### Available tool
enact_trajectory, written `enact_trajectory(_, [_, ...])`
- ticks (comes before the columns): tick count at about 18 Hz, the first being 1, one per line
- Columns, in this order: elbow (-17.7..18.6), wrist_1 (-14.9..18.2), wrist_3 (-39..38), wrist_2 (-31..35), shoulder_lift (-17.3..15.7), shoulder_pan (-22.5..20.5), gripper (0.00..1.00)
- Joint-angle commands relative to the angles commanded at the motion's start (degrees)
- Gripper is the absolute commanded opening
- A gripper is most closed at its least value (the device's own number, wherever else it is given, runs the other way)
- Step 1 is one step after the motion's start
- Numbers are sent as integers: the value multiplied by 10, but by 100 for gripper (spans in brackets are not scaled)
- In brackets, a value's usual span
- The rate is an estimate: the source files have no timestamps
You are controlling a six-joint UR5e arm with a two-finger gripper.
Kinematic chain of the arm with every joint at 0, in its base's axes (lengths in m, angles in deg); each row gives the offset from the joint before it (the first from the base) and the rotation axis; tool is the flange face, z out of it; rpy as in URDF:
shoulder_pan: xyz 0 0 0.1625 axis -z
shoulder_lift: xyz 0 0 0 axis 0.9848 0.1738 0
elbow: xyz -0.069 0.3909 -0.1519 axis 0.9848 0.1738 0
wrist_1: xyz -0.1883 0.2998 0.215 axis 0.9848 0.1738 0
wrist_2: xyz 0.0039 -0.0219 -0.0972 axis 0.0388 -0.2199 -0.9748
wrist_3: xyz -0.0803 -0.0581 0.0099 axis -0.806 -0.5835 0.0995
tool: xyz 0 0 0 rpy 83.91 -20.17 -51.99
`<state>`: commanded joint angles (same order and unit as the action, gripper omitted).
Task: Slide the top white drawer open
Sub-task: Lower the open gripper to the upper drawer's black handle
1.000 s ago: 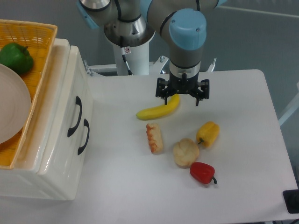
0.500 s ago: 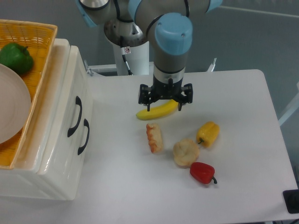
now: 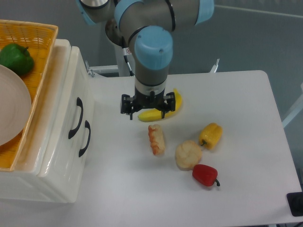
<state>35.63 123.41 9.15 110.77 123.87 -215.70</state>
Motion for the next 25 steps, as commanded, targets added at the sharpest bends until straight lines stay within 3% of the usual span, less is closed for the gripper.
enact_trajectory(5, [-8, -2, 3, -26, 7, 10, 100])
enact_trajectory(8, [-10, -2, 17, -81, 9, 10, 100])
enact_trajectory(17, [-11, 0, 23, -82, 17, 26, 100])
enact_trajectory(20, [-11, 7, 55, -81, 17, 36, 100])
enact_trajectory(25, [-9, 53, 27, -85, 11, 36, 100])
